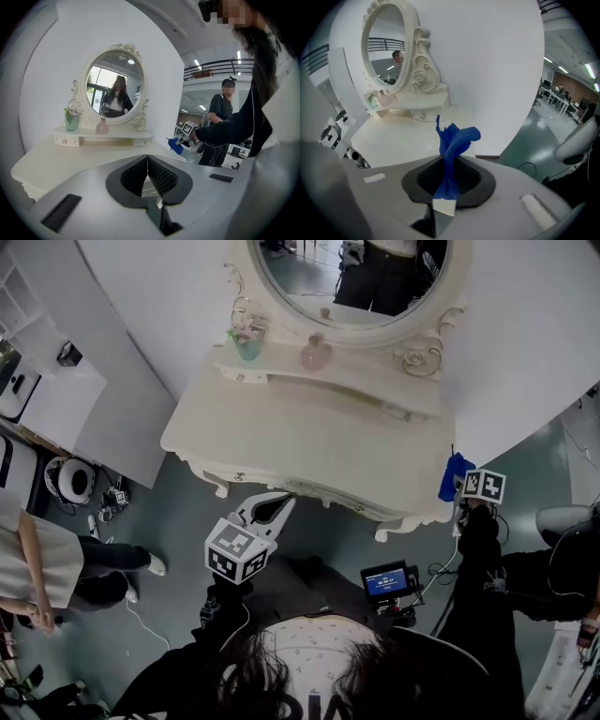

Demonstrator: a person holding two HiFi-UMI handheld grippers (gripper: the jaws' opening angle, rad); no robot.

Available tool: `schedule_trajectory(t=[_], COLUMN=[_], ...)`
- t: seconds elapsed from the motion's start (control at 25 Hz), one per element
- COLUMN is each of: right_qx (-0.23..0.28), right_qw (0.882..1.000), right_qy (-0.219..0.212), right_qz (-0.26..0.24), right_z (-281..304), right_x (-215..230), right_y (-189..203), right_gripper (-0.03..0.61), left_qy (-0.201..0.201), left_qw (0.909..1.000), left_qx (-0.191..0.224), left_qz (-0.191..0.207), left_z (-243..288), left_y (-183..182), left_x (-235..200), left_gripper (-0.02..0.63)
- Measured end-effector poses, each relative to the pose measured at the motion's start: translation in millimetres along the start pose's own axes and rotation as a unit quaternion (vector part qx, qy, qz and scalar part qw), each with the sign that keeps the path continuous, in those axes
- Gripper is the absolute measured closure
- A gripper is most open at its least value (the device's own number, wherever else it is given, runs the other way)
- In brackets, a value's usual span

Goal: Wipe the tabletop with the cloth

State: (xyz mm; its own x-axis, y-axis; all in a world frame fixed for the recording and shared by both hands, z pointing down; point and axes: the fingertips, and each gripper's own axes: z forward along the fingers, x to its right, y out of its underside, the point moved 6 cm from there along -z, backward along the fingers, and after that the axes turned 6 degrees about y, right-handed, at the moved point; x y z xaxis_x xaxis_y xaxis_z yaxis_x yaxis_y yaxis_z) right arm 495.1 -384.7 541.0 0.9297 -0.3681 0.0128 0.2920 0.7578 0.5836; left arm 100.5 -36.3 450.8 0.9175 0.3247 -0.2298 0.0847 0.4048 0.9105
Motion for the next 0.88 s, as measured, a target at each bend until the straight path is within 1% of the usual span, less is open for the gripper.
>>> schedule_trajectory(t=[0.2, 0.36, 0.52, 0.64, 0.88], right_qx=[0.040, 0.060, 0.072, 0.084, 0.096], right_qw=[0.997, 0.990, 0.980, 0.972, 0.959], right_qy=[-0.064, -0.115, -0.160, -0.191, -0.237], right_qz=[-0.031, -0.057, -0.092, -0.105, -0.126], right_z=[-21, -40, -62, -80, -121], right_x=[-59, -110, -164, -204, -275], right_y=[-14, -14, -4, 5, 45], right_gripper=[0.518, 0.518, 0.518, 0.518, 0.518], left_qy=[-0.001, -0.001, -0.005, -0.015, -0.038], left_qw=[1.0000, 1.0000, 1.0000, 0.9998, 0.9990], left_qx=[-0.004, -0.003, -0.001, 0.000, 0.003], left_qz=[-0.005, -0.005, -0.008, -0.012, -0.024], left_z=[-13, -26, -48, -75, -140], left_y=[6, 10, 21, 31, 57], left_x=[3, 4, 9, 11, 21], left_gripper=[0.614, 0.614, 0.614, 0.614, 0.614])
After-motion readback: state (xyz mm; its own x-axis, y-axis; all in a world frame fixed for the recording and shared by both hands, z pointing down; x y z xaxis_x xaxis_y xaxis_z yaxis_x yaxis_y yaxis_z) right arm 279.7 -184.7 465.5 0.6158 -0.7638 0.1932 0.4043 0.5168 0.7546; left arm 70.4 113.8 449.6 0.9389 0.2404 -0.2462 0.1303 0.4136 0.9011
